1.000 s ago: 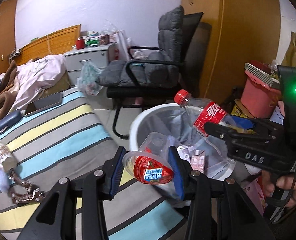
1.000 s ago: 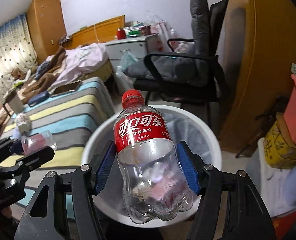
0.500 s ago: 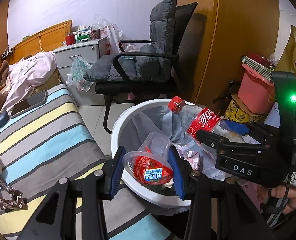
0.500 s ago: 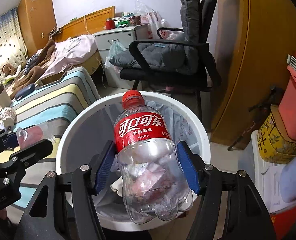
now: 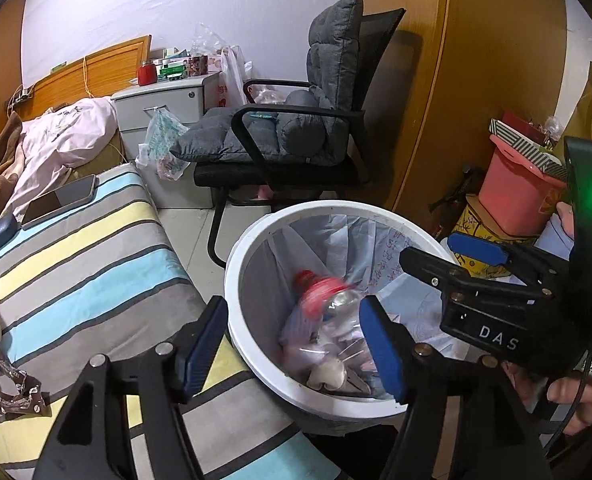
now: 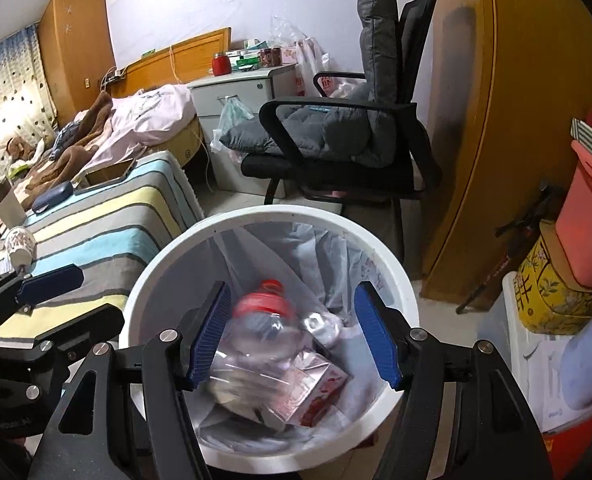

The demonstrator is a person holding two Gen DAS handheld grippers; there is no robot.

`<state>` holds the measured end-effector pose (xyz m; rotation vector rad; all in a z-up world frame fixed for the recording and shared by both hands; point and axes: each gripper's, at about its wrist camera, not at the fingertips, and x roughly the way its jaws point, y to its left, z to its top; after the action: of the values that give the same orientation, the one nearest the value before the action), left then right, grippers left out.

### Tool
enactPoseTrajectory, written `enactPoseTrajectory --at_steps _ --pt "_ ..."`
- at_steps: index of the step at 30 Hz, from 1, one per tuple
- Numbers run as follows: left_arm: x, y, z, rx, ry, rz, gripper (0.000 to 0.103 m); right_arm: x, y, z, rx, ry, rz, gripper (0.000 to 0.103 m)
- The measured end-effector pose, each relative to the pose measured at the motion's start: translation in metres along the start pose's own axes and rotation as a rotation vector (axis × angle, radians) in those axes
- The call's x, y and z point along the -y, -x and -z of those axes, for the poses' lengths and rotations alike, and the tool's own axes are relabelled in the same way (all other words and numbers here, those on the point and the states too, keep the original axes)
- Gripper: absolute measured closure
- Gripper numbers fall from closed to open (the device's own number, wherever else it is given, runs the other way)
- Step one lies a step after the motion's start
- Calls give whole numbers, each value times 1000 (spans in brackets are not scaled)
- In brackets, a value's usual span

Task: Collect trash
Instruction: 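Open both tools to drop the cup and bottle into the bin, then move both tools back over the table toward the remaining trash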

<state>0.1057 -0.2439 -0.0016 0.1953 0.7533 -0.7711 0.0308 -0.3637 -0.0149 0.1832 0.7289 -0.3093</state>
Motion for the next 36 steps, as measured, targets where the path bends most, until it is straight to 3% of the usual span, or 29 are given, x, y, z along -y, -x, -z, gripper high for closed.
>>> enactPoseTrajectory --at_steps 9,15,36 --pt "-2 14 2 17 2 -11 33 -7 5 0 18 5 -4 37" --pt "-15 32 6 43 24 -62 33 -17 11 -2 37 21 -13 37" --pt "-94 91 45 96 179 -222 32 -79 17 -2 68 108 -117 37"
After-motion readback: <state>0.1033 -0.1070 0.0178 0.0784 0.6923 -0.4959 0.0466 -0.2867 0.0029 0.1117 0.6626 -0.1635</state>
